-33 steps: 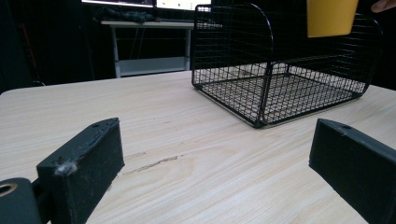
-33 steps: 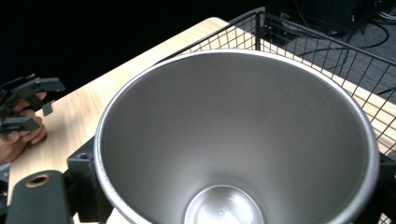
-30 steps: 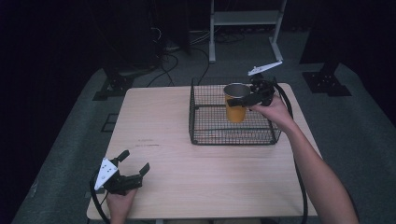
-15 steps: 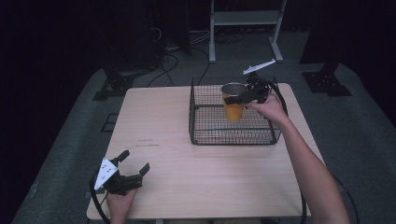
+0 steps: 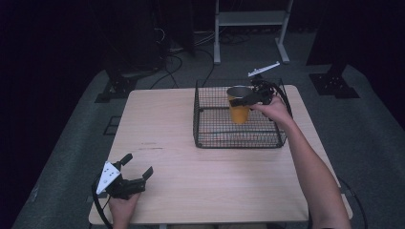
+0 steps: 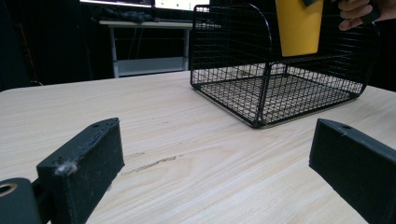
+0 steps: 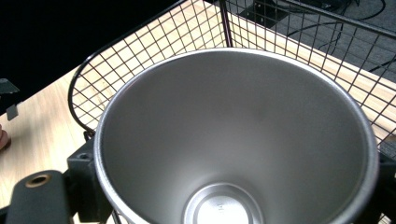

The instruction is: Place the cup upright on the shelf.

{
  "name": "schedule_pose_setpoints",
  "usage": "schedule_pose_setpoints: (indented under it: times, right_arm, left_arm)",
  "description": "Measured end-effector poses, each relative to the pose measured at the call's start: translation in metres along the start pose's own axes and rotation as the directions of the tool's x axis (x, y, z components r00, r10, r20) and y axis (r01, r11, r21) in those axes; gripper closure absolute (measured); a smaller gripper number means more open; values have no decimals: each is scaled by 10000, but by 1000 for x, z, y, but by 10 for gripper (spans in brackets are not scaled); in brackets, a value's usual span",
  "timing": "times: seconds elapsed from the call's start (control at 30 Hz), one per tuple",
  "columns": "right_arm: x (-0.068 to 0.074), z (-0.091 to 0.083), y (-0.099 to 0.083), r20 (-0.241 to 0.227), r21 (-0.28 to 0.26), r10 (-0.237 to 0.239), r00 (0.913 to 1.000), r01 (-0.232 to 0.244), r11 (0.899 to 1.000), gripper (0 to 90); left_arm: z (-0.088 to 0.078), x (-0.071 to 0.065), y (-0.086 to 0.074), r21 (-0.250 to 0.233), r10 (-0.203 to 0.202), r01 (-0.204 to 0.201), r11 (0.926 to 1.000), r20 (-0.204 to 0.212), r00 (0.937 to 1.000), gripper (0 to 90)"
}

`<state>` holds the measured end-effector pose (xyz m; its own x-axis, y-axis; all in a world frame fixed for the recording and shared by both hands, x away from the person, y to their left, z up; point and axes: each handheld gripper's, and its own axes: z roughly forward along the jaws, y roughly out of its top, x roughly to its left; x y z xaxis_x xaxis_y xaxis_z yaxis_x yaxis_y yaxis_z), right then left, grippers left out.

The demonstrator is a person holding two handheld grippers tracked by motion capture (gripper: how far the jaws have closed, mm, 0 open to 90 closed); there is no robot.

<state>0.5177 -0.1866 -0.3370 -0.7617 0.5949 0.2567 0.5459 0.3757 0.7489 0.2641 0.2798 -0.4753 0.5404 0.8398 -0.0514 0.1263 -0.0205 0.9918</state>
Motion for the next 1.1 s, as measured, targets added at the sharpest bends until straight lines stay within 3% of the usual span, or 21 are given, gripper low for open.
schedule_pose_setpoints:
  times: [0.3, 0.77, 1.1]
  right_arm:
    - [-6, 12, -3, 7, 284, 61, 10000, -61, 9996, 121]
    - [-4, 44, 3, 91, 1044, -288, 9995, 277, 9941, 122]
    - [-7, 66, 0, 258, 1201, -387, 9989, 353, 9921, 123]
  left_arm:
    - [0, 0, 0, 6, 1, -1, 10000, 1, 10000, 24]
    - [0, 0, 0, -2, -6, 6, 10000, 47, 10000, 24]
    - [0, 0, 0, -28, -24, 24, 10000, 89, 10000, 24]
